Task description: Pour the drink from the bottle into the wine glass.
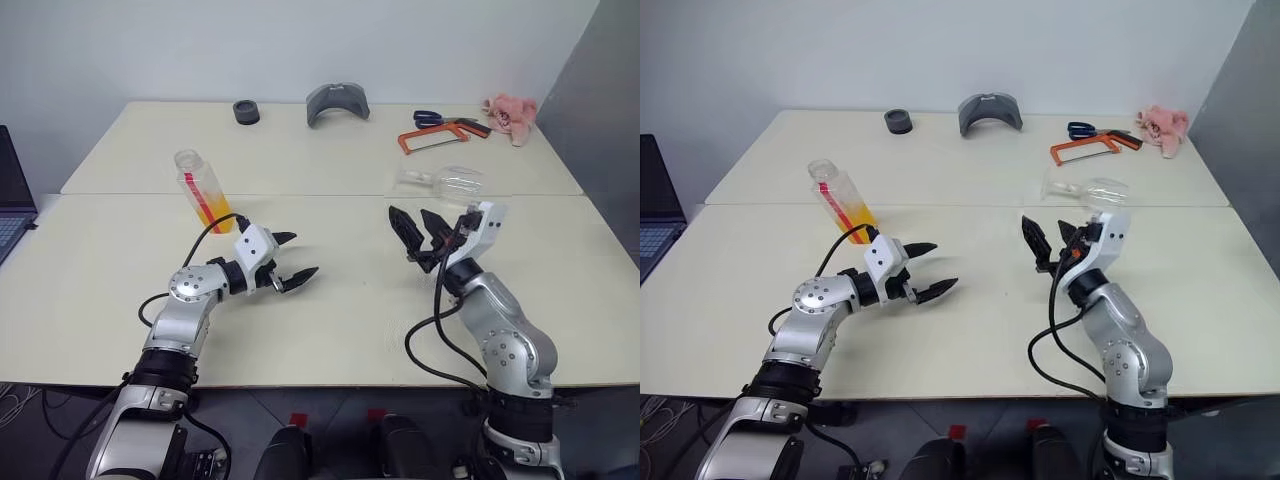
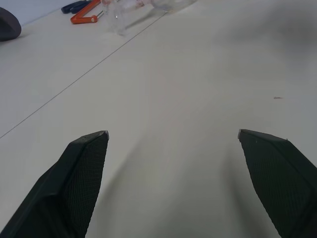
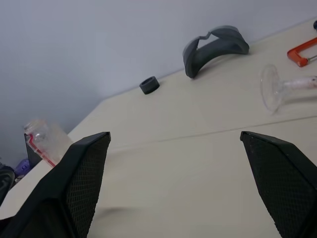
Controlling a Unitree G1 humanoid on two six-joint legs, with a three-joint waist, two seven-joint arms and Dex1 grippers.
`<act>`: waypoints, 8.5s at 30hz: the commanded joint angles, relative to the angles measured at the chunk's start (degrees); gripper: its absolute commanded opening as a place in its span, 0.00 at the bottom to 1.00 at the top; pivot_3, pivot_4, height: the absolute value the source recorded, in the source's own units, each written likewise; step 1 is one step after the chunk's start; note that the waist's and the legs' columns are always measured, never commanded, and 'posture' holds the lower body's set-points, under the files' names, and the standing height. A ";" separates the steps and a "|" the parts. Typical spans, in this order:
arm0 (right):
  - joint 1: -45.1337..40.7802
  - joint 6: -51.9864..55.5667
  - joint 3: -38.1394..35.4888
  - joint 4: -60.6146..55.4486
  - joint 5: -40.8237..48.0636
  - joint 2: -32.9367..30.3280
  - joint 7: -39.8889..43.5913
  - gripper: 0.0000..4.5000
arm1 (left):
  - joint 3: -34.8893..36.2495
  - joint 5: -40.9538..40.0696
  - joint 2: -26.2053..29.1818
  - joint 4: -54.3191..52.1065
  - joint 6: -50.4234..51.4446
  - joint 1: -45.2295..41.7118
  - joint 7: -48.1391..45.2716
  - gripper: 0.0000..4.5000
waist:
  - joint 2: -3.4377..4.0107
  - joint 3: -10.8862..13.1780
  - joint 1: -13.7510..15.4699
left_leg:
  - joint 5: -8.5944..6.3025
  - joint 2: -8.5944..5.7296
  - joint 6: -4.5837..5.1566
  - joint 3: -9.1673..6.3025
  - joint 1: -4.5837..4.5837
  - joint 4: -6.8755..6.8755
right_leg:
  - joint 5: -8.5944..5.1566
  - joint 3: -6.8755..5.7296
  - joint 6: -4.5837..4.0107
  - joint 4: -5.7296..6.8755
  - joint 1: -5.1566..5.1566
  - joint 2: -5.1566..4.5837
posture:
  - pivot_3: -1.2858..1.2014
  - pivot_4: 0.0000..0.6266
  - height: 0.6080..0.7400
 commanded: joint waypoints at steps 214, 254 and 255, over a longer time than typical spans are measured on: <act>-35.71 -53.64 14.11 79.19 -30.13 5.78 8.52 0.04 | 8.52 -5.63 5.30 -10.04 6.66 7.69 2.11 1.00 | -0.04 -0.03 -1.70 | 0.00 0.13 -0.01 0.11 0.37 -0.14 | 0.00 0.03 -0.04 0.16 0.06 0.08 | 0.52 0.24 1.00; 2.82 -10.26 20.81 -5.77 -21.58 -16.52 28.29 1.00 | 22.50 -5.61 -2.41 -10.23 9.95 10.89 33.62 1.00 | -0.19 -0.07 0.92 | -0.01 0.07 -0.01 -0.06 0.23 -0.02 | -0.02 -0.11 0.01 -0.15 0.24 -0.07 | 0.52 0.24 1.00; 2.66 -9.56 20.96 -6.49 -21.42 -16.69 28.19 1.00 | 22.54 -5.64 -2.32 -9.47 9.90 10.14 33.77 1.00 | -0.19 -0.07 1.15 | -0.01 0.05 -0.01 -0.05 0.23 -0.01 | -0.01 -0.11 0.01 -0.17 0.24 -0.07 | 0.52 0.24 1.00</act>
